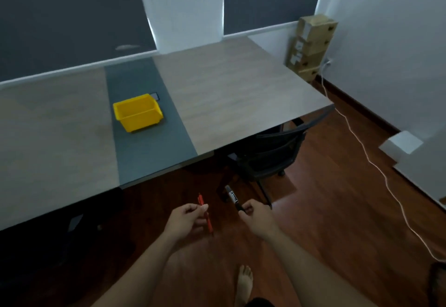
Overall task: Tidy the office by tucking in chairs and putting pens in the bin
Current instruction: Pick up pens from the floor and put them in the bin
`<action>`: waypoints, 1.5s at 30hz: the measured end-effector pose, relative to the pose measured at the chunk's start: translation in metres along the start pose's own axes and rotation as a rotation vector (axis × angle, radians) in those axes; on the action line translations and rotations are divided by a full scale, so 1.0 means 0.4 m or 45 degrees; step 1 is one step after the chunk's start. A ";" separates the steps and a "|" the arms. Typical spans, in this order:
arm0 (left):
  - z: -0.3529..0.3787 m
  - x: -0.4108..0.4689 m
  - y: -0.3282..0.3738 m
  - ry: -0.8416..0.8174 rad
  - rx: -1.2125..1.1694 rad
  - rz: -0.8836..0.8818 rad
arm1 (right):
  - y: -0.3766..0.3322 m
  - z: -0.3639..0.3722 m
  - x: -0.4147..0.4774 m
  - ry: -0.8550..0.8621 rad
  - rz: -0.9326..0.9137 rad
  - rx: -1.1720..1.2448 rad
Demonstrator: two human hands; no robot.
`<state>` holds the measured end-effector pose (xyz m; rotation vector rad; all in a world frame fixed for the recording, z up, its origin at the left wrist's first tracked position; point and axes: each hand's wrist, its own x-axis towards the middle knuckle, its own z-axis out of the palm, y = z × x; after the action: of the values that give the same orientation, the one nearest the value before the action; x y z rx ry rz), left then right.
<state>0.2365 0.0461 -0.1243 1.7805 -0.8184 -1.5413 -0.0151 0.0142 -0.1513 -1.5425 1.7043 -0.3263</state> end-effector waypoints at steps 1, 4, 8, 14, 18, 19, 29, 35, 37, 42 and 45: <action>-0.016 0.016 0.022 0.039 -0.024 0.006 | -0.024 -0.005 0.036 -0.020 -0.018 -0.001; -0.057 0.060 0.077 0.129 -0.172 0.026 | -0.089 -0.021 0.142 -0.092 -0.082 -0.007; -0.102 0.118 0.119 0.261 -0.354 0.037 | -0.160 -0.018 0.269 -0.162 -0.139 -0.031; -0.177 0.200 0.145 0.314 -0.529 -0.036 | -0.268 0.011 0.400 -0.268 -0.232 -0.069; -0.255 0.282 0.161 0.310 -0.576 -0.058 | -0.354 0.050 0.503 -0.306 -0.279 -0.105; -0.276 0.303 0.168 0.309 -0.578 -0.061 | -0.377 0.062 0.530 -0.308 -0.287 -0.107; -0.570 0.570 0.298 0.293 -0.558 -0.027 | -0.657 0.194 0.826 -0.283 -0.286 -0.092; -0.766 0.712 0.392 0.305 -0.484 -0.006 | -0.828 0.259 0.982 -0.202 -0.303 -0.053; -0.825 0.754 0.421 0.326 -0.433 0.003 | -0.870 0.279 1.026 -0.197 -0.303 -0.047; -0.946 0.858 0.491 0.369 -0.235 0.066 | -0.950 0.309 1.142 -0.191 -0.327 -0.116; -0.993 0.937 0.540 0.414 -0.064 0.115 | -0.995 0.318 1.232 -0.187 -0.323 -0.136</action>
<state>0.6650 -0.3557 -0.1317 1.8653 -0.6830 -1.1631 0.3883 -0.4904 -0.1586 -1.8207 1.4351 -0.2470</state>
